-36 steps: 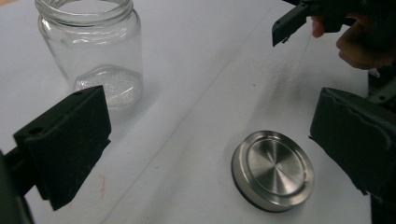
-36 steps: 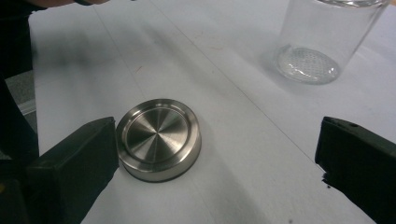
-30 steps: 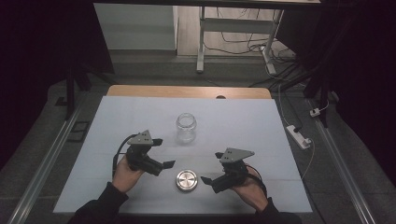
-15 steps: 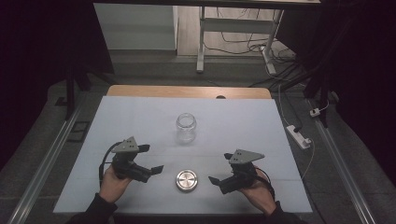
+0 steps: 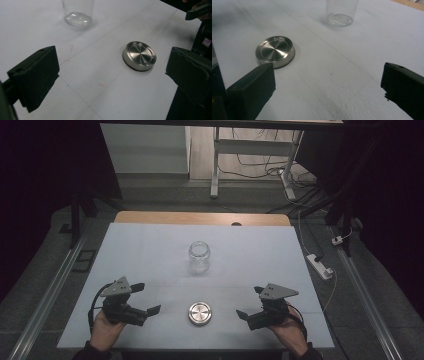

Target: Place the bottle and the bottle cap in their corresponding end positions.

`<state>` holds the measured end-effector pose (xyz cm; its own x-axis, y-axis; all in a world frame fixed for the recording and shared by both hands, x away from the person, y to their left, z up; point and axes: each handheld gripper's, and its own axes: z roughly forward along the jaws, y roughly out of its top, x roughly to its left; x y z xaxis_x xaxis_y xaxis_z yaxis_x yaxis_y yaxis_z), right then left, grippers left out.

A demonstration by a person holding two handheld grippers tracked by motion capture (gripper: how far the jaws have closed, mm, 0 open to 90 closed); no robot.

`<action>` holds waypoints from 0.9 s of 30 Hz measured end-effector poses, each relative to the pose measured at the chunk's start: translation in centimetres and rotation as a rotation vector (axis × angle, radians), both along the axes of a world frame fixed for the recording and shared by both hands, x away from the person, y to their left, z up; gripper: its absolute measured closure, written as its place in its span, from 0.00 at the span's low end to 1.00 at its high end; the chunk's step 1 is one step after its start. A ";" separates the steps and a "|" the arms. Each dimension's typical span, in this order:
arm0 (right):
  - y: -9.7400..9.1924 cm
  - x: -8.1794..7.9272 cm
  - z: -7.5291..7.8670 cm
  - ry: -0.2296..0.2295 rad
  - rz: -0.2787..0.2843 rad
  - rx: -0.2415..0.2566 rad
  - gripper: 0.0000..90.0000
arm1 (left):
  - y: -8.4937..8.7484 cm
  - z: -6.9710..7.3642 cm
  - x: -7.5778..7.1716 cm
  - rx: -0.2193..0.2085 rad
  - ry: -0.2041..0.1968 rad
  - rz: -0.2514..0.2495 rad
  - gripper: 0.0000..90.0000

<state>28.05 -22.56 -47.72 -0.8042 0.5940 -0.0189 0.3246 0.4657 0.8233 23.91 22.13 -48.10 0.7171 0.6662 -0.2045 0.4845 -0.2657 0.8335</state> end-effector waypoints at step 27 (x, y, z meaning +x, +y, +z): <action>-6.4 -1.8 -0.7 0.020 -0.175 0.004 0.00 | 5.0 -2.2 -5.2 0.035 0.035 0.153 0.00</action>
<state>26.20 -28.92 -48.41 -0.6890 0.7247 -0.0015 0.4165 0.3977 0.8175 18.73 27.14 -50.30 0.5995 0.7743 -0.2026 0.5501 -0.2148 0.8070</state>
